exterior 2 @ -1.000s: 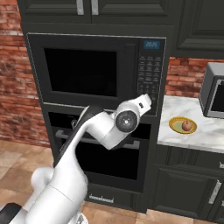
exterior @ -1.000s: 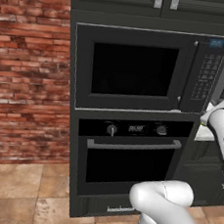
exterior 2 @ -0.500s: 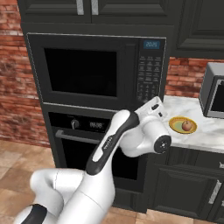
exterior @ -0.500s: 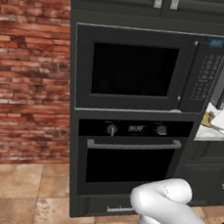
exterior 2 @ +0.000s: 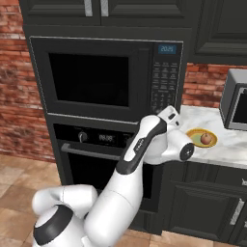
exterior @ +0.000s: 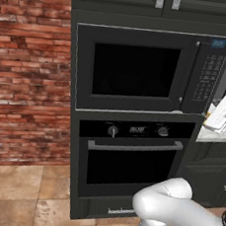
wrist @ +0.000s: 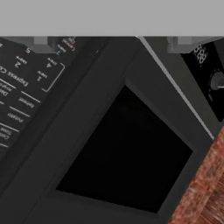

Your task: Remove the peach from the bowl and place it on the small plate. Then place the bowl with only the shrimp in the microwave, close the door, and press the start button to microwave the shrimp.

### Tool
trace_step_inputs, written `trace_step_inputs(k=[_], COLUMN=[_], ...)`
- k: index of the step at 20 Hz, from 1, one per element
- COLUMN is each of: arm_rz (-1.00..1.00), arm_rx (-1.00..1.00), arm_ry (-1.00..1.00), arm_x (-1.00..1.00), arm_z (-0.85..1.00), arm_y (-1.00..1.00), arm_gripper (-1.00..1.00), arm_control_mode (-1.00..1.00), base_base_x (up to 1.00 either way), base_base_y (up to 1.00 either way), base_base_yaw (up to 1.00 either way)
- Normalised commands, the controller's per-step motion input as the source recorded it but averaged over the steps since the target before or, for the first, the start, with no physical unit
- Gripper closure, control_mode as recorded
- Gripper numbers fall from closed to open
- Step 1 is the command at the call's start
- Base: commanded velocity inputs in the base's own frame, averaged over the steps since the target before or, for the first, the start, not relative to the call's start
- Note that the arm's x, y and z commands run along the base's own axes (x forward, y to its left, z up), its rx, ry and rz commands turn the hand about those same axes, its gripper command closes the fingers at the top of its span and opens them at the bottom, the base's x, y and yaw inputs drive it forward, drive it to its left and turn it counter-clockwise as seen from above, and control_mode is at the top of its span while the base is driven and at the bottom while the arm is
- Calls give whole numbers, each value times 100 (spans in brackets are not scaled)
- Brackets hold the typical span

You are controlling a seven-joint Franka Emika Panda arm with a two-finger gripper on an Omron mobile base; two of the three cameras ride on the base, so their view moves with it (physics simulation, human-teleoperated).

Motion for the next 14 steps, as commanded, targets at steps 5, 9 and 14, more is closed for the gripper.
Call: trace_step_inputs(k=[5,9,14], arm_rz=[0,0,0], arm_rx=[0,0,0], arm_ry=[1,5,5], arm_x=[10,22,25], arm_z=[0,-10,-13], arm_y=[-14,-1,-1], arm_gripper=[-100,-100,-100], arm_control_mode=[-100,-100,-100], base_base_x=[0,0,0], base_base_y=[0,0,0], base_base_yaw=[0,0,0])
